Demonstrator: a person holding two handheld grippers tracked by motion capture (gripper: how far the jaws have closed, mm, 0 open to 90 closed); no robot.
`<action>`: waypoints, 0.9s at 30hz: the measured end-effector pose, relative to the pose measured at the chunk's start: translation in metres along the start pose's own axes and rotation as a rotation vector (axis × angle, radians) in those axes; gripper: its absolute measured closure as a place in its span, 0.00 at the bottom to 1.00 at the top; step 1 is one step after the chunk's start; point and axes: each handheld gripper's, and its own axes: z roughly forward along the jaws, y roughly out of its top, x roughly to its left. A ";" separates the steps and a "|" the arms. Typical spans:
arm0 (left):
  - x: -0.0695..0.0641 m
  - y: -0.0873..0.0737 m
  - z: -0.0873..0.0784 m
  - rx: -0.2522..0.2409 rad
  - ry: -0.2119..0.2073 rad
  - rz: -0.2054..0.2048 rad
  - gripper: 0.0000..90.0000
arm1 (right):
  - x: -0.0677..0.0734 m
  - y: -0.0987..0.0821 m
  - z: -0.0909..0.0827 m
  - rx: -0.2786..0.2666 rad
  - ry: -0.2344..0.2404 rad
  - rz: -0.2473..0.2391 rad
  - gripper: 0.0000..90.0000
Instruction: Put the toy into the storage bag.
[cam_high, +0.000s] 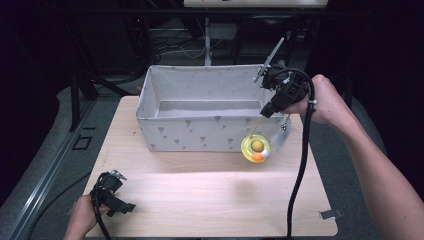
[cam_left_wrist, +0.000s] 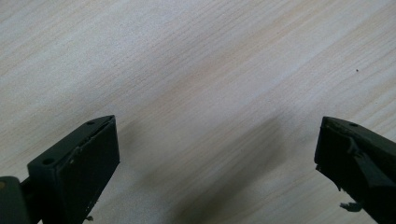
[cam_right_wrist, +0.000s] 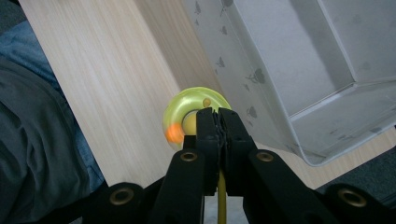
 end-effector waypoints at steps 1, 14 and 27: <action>0.000 0.000 0.000 0.000 0.001 -0.001 0.00 | 0.000 0.000 -0.002 0.001 -0.005 -0.001 0.98; 0.000 0.001 0.000 0.004 0.002 0.009 0.00 | -0.002 0.006 -0.025 -0.027 -0.030 0.011 0.98; 0.000 0.001 0.001 0.002 -0.004 0.009 0.00 | -0.006 0.018 -0.054 -0.074 -0.070 0.024 0.98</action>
